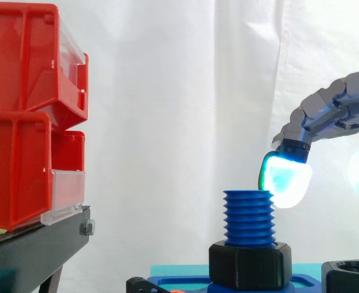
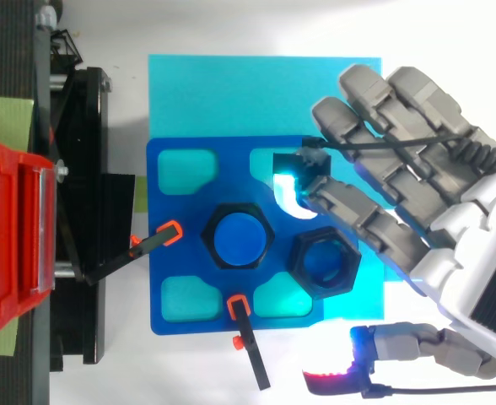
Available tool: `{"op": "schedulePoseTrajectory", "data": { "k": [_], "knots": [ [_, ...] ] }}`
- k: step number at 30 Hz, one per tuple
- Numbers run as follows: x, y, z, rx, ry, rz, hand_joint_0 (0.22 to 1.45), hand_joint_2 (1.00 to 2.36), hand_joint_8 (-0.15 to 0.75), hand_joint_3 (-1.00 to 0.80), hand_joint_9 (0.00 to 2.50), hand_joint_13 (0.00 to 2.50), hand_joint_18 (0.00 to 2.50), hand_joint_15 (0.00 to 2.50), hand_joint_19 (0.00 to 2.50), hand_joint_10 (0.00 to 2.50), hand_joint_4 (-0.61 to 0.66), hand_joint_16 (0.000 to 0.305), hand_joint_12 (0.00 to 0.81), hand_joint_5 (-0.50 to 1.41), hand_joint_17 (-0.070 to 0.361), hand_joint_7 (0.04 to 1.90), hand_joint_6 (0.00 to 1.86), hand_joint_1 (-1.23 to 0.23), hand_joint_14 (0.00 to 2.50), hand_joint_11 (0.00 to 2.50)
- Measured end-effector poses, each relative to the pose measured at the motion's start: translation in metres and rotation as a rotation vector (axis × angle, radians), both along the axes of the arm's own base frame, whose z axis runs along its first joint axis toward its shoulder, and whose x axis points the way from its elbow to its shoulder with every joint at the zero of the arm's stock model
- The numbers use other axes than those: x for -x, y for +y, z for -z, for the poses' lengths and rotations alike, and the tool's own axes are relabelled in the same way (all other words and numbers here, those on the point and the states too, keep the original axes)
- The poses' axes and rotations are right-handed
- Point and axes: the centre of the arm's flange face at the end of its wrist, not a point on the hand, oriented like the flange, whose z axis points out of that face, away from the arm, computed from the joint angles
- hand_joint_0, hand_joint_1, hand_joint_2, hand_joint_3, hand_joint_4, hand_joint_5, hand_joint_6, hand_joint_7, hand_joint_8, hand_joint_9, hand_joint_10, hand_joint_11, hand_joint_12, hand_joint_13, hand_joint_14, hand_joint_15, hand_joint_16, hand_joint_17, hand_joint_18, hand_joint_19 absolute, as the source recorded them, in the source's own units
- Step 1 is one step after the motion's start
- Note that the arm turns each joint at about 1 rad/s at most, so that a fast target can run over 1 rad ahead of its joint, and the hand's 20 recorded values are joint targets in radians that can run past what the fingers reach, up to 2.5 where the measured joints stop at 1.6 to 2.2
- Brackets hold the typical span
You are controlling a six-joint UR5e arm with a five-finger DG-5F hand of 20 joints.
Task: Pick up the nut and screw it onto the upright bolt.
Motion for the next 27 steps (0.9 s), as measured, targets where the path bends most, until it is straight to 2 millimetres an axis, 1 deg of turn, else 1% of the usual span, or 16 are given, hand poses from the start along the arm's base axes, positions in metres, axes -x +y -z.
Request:
{"op": "schedulePoseTrajectory", "data": {
  "k": [8, 15, 19, 20, 27],
  "knots": [
    [0.003, 0.002, 0.004, -0.002, 0.022, -0.004, 0.40, 1.00, 0.311, -0.50, 0.05, 0.00, 0.00, 0.00, 0.00, 0.00, 0.30, 0.070, 0.470, -0.26, 0.159, 0.78, 0.50, -0.64, 0.00, 0.00],
    [0.012, -0.001, 0.008, 0.033, 0.101, -0.003, 0.42, 1.00, 0.305, -0.50, 0.06, 0.00, 0.00, 0.00, 0.00, 0.00, 0.29, 0.069, 0.462, -0.26, 0.155, 0.78, 0.50, -0.64, 0.00, 0.00],
    [0.015, -0.002, 0.009, 0.037, 0.123, -0.002, 0.38, 1.00, 0.322, -0.50, 0.06, 0.00, 0.00, 0.00, 0.00, 0.00, 0.31, 0.073, 0.480, -0.26, 0.164, 0.78, 0.50, -0.64, 0.00, 0.00],
    [0.015, -0.003, 0.010, 0.037, 0.126, -0.001, 0.35, 1.00, 0.333, -0.50, 0.06, 0.00, 0.00, 0.00, 0.00, 0.00, 0.32, 0.075, 0.492, -0.26, 0.169, 0.78, 0.50, -0.64, 0.00, 0.00],
    [0.017, -0.003, 0.012, 0.030, 0.132, -0.001, 0.32, 1.00, 0.340, -0.50, 0.05, 0.00, 0.00, 0.00, 0.00, 0.00, 0.33, 0.078, 0.506, -0.26, 0.176, 0.79, 0.50, -0.67, 0.00, 0.00]
  ]
}}
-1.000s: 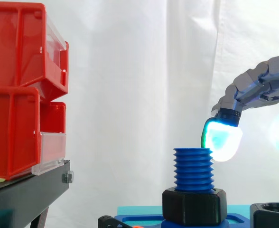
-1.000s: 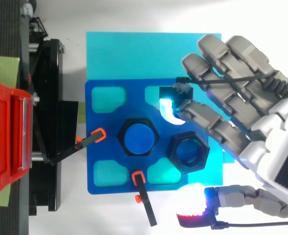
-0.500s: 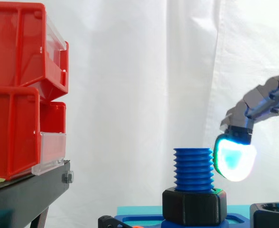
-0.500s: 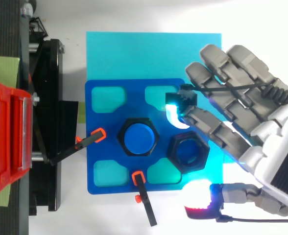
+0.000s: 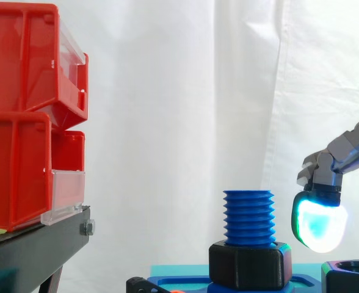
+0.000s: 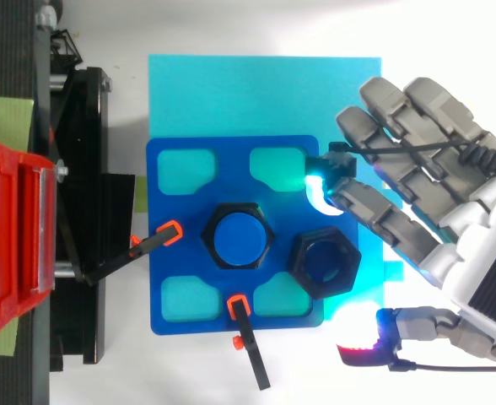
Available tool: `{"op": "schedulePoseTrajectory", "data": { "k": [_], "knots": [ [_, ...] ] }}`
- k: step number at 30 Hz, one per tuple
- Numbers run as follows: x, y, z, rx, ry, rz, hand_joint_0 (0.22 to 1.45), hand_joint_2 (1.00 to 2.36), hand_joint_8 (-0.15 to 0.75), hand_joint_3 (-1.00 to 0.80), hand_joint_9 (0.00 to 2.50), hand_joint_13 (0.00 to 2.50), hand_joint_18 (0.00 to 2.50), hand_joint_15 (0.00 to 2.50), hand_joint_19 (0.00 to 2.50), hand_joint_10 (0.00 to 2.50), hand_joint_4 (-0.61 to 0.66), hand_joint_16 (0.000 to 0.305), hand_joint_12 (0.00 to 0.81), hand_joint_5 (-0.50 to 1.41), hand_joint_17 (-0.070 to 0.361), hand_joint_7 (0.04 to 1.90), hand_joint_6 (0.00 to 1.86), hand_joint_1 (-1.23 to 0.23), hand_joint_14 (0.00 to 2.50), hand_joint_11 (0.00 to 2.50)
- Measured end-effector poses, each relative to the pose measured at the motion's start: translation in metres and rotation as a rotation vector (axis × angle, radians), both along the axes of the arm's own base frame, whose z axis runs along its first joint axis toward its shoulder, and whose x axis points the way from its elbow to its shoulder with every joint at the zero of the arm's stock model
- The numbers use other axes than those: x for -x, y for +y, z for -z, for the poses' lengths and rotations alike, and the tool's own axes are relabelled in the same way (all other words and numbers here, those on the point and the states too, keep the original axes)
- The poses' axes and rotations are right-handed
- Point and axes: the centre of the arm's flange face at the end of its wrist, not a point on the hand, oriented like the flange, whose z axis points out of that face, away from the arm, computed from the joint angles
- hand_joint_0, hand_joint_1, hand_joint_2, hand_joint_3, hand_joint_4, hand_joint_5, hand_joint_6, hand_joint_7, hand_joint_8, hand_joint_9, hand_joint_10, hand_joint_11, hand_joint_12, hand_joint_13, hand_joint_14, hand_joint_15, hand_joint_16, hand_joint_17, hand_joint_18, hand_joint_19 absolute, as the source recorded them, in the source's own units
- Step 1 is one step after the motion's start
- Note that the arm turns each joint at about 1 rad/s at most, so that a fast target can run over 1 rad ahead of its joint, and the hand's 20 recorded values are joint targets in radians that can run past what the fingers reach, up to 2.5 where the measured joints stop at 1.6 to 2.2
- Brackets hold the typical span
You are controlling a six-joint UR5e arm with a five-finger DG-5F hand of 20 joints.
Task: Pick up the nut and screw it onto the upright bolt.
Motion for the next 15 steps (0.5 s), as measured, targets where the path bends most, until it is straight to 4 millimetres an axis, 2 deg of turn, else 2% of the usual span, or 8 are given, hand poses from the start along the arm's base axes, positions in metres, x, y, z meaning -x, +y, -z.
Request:
{"op": "schedulePoseTrajectory", "data": {
  "k": [7, 15],
  "knots": [
    [0.0019, 0.0003, 0.0097, -0.005, -0.007, -0.005, 0.32, 1.00, 0.340, -0.50, 0.05, 0.00, 0.00, 0.00, 0.00, 0.00, 0.33, 0.079, 0.508, -0.26, 0.177, 0.79, 0.50, -0.67, 0.00, 0.00],
    [-0.0050, 0.0028, 0.0085, -0.033, -0.064, -0.014, 0.36, 1.00, 0.325, -0.50, 0.05, 0.00, 0.00, 0.00, 0.00, 0.00, 0.32, 0.074, 0.486, -0.26, 0.166, 0.83, 0.50, -0.68, 0.00, 0.00]
  ]
}}
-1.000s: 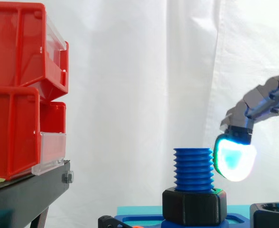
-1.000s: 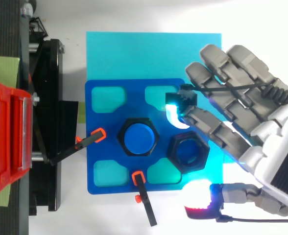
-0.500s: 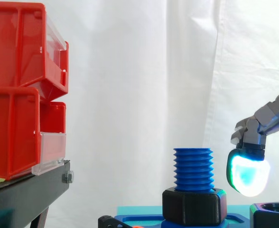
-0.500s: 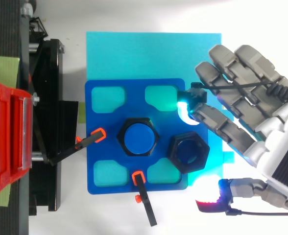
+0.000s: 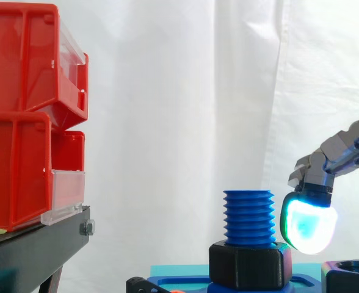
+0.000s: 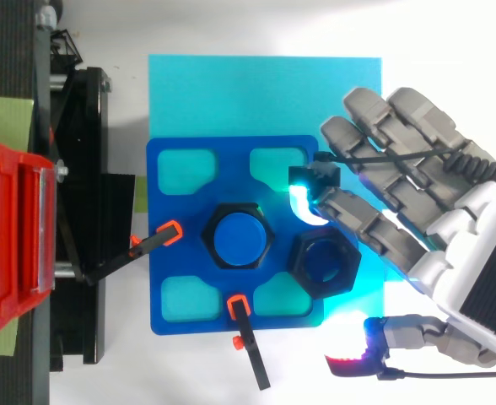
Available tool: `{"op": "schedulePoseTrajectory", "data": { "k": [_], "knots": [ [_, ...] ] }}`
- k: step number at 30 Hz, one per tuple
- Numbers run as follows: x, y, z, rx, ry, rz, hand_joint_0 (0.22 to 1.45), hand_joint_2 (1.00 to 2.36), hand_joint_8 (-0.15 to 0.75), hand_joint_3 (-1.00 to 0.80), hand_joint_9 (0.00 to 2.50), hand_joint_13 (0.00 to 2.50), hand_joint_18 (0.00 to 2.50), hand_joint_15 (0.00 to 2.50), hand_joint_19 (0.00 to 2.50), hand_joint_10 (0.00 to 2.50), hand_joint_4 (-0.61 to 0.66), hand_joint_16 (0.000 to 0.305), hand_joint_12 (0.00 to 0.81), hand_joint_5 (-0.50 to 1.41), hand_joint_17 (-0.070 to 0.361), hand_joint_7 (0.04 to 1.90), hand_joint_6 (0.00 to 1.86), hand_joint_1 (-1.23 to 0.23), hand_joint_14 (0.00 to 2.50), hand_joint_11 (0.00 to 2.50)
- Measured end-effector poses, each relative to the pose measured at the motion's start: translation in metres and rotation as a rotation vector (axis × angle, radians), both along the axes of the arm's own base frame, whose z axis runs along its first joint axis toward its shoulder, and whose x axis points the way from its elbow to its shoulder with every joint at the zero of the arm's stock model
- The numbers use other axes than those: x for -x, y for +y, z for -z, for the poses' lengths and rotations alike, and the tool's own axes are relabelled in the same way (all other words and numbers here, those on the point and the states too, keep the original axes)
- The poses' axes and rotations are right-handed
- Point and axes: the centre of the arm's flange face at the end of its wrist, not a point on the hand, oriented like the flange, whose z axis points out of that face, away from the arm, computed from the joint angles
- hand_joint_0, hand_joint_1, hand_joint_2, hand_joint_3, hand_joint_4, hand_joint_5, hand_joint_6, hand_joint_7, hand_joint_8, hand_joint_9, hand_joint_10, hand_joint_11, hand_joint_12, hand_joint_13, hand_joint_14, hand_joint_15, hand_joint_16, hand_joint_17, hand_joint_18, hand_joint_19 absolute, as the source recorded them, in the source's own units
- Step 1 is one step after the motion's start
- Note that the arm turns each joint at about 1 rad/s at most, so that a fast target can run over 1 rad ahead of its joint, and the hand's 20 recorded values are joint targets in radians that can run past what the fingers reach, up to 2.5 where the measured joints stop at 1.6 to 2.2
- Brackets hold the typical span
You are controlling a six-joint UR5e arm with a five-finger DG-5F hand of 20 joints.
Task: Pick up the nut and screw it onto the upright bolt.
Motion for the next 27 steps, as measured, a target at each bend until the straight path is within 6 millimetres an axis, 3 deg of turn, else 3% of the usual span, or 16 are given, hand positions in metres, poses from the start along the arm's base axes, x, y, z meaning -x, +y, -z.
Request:
{"op": "schedulePoseTrajectory", "data": {
  "k": [12, 27],
  "knots": [
    [0.0005, -0.0048, 0.0051, 0.004, 0.002, 0.001, 0.36, 1.00, 0.324, -0.50, 0.05, 0.00, 0.00, 0.00, 0.00, 0.00, 0.32, 0.074, 0.487, -0.25, 0.166, 0.87, 0.50, -0.72, 0.00, 0.00],
    [0.0014, -0.0056, 0.0087, 0.010, 0.004, 0.000, 0.45, 1.00, 0.287, -0.50, 0.04, 0.00, 0.00, 0.00, 0.00, 0.00, 0.29, 0.065, 0.444, -0.25, 0.147, 0.93, 0.50, -0.74, 0.00, 0.00]
  ]
}}
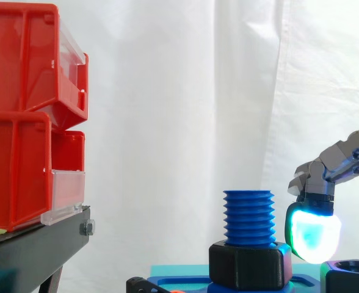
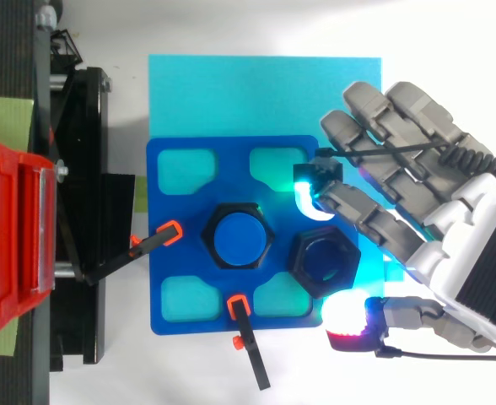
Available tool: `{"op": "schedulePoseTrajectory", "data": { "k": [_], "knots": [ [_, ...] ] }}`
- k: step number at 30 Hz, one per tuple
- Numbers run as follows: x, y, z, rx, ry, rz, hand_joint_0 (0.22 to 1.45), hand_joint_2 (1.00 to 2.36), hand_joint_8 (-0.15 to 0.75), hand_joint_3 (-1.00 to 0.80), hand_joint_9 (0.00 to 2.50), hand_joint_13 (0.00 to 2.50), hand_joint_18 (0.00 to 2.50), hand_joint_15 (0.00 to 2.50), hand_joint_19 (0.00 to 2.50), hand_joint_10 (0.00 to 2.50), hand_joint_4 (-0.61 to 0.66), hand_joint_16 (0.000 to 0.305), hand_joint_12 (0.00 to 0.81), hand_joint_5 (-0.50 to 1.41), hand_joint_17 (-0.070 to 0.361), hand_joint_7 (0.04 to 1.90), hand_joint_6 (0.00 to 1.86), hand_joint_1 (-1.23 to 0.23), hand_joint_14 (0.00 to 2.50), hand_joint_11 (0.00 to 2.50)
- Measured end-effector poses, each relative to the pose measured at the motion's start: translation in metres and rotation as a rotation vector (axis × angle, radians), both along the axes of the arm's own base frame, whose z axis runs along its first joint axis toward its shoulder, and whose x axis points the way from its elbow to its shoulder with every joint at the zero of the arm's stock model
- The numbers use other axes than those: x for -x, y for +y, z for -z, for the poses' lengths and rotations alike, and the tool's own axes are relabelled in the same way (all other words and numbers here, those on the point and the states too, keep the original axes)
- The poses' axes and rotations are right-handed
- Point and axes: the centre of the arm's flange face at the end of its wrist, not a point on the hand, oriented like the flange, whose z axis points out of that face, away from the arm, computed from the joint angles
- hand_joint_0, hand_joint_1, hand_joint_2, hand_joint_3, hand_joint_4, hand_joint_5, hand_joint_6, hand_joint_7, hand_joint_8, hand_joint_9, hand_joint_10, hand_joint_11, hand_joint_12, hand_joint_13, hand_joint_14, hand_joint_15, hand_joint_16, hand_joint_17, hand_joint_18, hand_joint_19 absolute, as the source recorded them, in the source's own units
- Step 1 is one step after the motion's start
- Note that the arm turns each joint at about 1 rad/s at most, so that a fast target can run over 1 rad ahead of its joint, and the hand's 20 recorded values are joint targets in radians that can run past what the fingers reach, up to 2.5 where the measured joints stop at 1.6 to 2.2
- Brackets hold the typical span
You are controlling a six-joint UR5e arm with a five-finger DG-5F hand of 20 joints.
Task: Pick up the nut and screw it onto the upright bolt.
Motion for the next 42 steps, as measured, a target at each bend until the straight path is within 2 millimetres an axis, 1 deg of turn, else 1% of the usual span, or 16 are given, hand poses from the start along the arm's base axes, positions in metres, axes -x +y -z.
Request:
{"op": "schedulePoseTrajectory", "data": {
  "k": [10, 42],
  "knots": [
    [-0.0014, 0.0019, 0.0079, 0.003, -0.026, -0.017, 0.44, 1.00, 0.293, -0.50, 0.04, 0.00, 0.00, 0.00, 0.00, 0.00, 0.30, 0.066, 0.449, -0.25, 0.149, 0.94, 0.50, -0.74, 0.00, 0.00],
    [0.0008, -0.0002, 0.0098, 0.017, -0.002, -0.020, 0.45, 1.00, 0.290, -0.50, 0.05, 0.00, 0.00, 0.00, 0.00, 0.00, 0.29, 0.065, 0.445, -0.24, 0.147, 0.97, 0.50, -0.75, 0.00, 0.00]
  ]
}}
